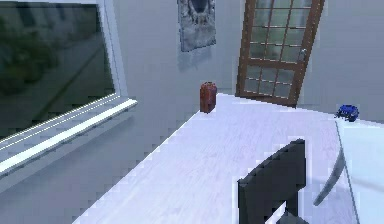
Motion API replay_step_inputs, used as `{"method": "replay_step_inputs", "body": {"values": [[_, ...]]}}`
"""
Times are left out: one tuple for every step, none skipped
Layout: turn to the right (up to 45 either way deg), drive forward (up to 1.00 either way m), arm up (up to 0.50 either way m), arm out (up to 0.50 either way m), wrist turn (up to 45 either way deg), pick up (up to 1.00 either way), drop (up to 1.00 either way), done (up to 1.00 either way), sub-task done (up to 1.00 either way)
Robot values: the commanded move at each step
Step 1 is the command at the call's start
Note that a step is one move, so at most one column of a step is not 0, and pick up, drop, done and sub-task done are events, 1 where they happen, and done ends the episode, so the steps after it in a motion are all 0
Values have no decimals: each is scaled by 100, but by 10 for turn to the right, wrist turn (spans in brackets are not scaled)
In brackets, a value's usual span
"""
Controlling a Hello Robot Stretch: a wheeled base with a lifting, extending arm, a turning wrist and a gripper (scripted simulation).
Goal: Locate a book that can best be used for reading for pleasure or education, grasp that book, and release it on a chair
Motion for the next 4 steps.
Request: {"method": "replay_step_inputs", "body": {"values": [[0, 0, 0, 38, 0, 0, 0, 0, 0], [0, 0, 0, 0, 450, 0, 0, 0, 0], [0, 0, 0, 0, 450, 0, 0, 0, 0], [0, 0, 0, 0, 450, 0, 0, 0, 0]]}}
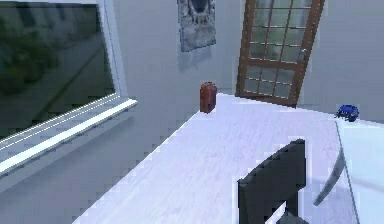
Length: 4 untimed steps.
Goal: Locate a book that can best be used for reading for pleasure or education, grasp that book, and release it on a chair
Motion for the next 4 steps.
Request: {"method": "replay_step_inputs", "body": {"values": [[0, 0, 0, 0, 330, 0, 0, 0, 0], [0, 0, -30, 0, 0, 0, 0, 0, 0], [0, 0, 0, 0, 0, 100, 0, 0, 0], [0, 0, 10, 0, 0, 0, 0, 0, 0]]}}
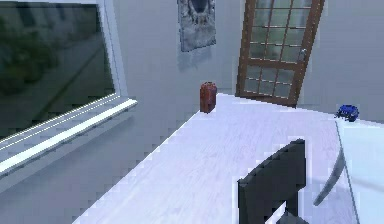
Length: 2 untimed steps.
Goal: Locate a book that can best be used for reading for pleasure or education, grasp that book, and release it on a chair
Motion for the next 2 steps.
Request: {"method": "replay_step_inputs", "body": {"values": [[0, 0, 20, 0, 0, 0, 0, 0, 0], [0, 0, 0, 0, -450, 0, 0, 0, 0]]}}
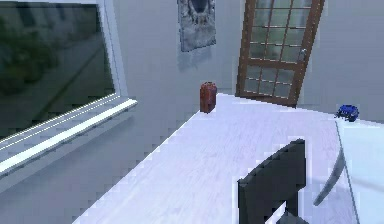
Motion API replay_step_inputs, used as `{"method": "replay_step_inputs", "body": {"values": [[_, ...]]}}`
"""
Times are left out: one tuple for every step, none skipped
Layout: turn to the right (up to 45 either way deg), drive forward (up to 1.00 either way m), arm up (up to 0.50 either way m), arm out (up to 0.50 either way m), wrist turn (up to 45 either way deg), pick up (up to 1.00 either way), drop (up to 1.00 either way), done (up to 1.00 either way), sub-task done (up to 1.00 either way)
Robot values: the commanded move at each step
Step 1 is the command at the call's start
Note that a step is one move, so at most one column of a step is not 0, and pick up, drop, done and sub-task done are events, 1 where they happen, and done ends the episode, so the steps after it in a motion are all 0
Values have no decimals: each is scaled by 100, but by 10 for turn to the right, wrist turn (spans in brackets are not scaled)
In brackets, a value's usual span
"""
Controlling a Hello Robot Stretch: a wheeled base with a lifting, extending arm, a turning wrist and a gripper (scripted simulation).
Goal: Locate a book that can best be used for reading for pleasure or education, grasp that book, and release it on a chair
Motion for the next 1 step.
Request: {"method": "replay_step_inputs", "body": {"values": [[0, 0, 0, 0, -450, 0, 0, 0, 0]]}}
